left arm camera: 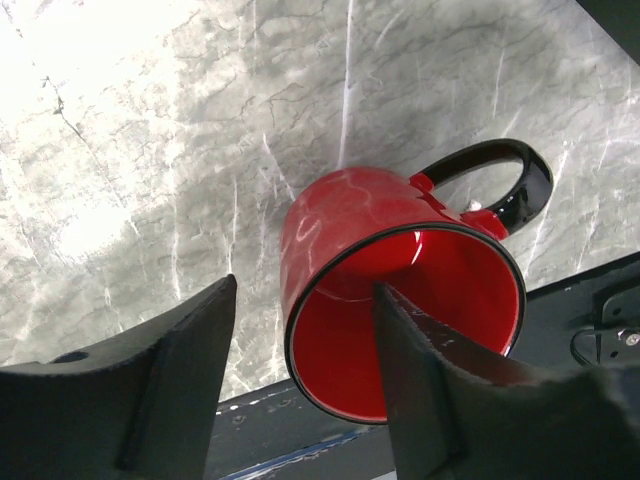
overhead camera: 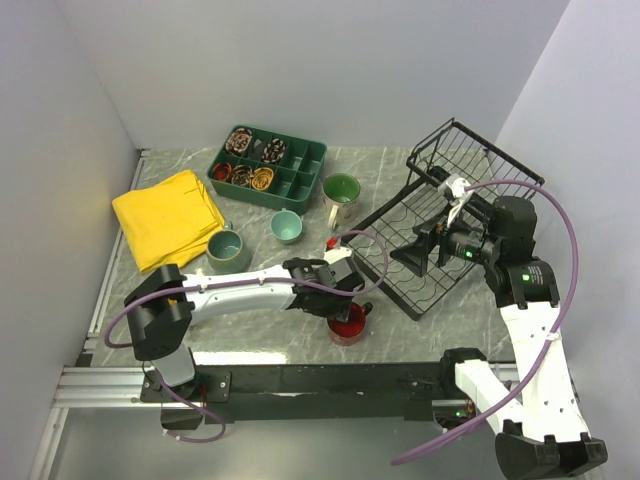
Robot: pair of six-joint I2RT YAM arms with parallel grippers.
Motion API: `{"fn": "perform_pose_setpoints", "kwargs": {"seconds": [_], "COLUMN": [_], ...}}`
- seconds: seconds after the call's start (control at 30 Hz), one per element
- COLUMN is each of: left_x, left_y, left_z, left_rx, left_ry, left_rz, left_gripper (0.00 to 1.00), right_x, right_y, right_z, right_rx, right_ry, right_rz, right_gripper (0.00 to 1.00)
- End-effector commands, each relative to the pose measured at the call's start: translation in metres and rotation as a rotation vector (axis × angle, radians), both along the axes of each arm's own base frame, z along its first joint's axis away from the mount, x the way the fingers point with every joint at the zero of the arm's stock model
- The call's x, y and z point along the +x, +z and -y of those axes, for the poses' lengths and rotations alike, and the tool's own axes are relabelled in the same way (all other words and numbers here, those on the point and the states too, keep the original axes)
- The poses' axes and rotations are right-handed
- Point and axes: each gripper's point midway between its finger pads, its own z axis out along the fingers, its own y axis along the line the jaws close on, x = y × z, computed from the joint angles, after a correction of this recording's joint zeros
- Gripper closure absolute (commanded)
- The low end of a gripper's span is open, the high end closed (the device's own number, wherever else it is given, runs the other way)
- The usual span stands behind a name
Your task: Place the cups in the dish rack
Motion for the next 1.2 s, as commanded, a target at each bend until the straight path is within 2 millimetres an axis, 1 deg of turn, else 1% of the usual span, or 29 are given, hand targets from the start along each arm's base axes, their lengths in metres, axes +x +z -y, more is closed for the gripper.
{"fn": "perform_pose_setpoints", "kwargs": {"seconds": [0.0,0.03,0.13,0.2,0.23,0.3,0.37,0.5,0.53,0.57,0.6,0.67,0.7,0.73,0.77,0.8,0.83,0.87,0.9,0.93,0.97,1.0,1.03,1.07,1.1,1.13,1.17], "left_x": [0.004,0.004,0.004,0.003,0.002,0.003,0.004,0.008,0.008,0.007,0.009,0.009,0.01,0.015,0.015,0.019,0.025,0.025,0.027,0.032,0.037,0.039,0.045,0.05,0.051,0.054,0.057], "left_y": [-0.001,-0.002,-0.003,-0.008,-0.011,-0.012,-0.01,-0.002,0.0,0.001,0.009,0.019,0.037,0.047,0.054,0.08,0.094,0.101,0.125,0.15,0.15,0.173,0.204,0.201,0.224,0.24,0.255], "left_z": [0.0,0.002,0.008,0.009,0.008,0.008,0.008,0.001,-0.002,-0.008,-0.012,-0.021,-0.027,-0.032,-0.038,-0.039,-0.047,-0.052,-0.059,-0.051,-0.063,-0.07,-0.063,-0.074,-0.082,-0.084,-0.093], "left_rx": [0.003,-0.003,-0.021,-0.015,-0.008,-0.002,-0.005,0.011,0.018,0.038,0.033,0.039,0.011,0.008,0.021,-0.04,-0.038,-0.02,-0.063,-0.139,-0.057,-0.097,-0.195,-0.069,-0.093,-0.128,-0.007], "left_ry": [-0.002,-0.008,-0.027,-0.037,-0.039,-0.037,-0.029,-0.025,-0.024,-0.03,-0.026,-0.036,-0.035,-0.029,-0.064,-0.066,-0.059,-0.107,-0.109,-0.106,-0.182,-0.187,-0.16,-0.257,-0.243,-0.21,-0.268], "left_rz": [0.026,0.03,0.032,0.021,0.017,0.019,0.024,0.052,0.058,0.061,0.086,0.122,0.161,0.211,0.265,0.342,0.424,0.497,0.581,0.684,0.785,0.869,0.979,1.093,1.191,1.299,1.429], "left_gripper": [0.42,0.44,0.45,0.47,0.51,0.56,0.7,0.86,0.95,0.99,0.99,0.99,0.99,0.99,0.99,0.99,0.99,0.99,0.99,0.99,0.99,0.99,0.99,0.99,0.99,0.99,0.99], "right_x": [-0.002,-0.003,-0.004,-0.005,-0.006,-0.007,-0.008,-0.008,-0.008,-0.008,-0.01,-0.013,-0.015,-0.017,-0.021,-0.024,-0.027,-0.033,-0.033,-0.039,-0.045,-0.045,-0.048,-0.055,-0.057,-0.061,-0.068], "right_y": [0.009,0.009,0.01,0.011,0.012,0.013,0.014,0.012,0.012,0.011,0.012,0.01,0.009,0.011,0.007,0.005,0.009,0.006,0.003,0.008,0.008,0.008,0.011,0.016,0.017,0.022,0.027], "right_z": [-0.003,-0.003,-0.004,-0.004,-0.004,-0.004,-0.003,-0.004,-0.004,-0.004,-0.005,-0.007,-0.01,-0.012,-0.013,-0.017,-0.019,-0.021,-0.024,-0.028,-0.032,-0.034,-0.037,-0.043,-0.045,-0.048,-0.052], "right_rx": [0.017,0.021,0.025,0.024,0.026,0.027,0.029,0.031,0.03,0.03,0.034,0.041,0.051,0.056,0.06,0.069,0.076,0.086,0.1,0.122,0.136,0.15,0.162,0.189,0.208,0.225,0.249], "right_ry": [0.014,0.018,0.02,0.019,0.016,0.016,0.017,0.019,0.021,0.019,0.028,0.047,0.069,0.089,0.107,0.155,0.177,0.198,0.224,0.27,0.294,0.316,0.335,0.382,0.398,0.424,0.464], "right_rz": [0.037,0.036,0.035,0.038,0.043,0.045,0.047,0.041,0.042,0.038,0.038,0.019,0.002,-0.003,-0.04,-0.064,-0.074,-0.121,-0.16,-0.176,-0.216,-0.249,-0.263,-0.285,-0.318,-0.331,-0.351], "right_gripper": [0.0,0.0,0.0,0.0,0.0,0.0,0.0,0.0,0.0,0.0,0.0,0.0,0.0,0.0,0.0,0.0,0.0,0.0,0.0,0.0,0.0,0.0,0.0,0.0,0.0,0.0,0.0]}}
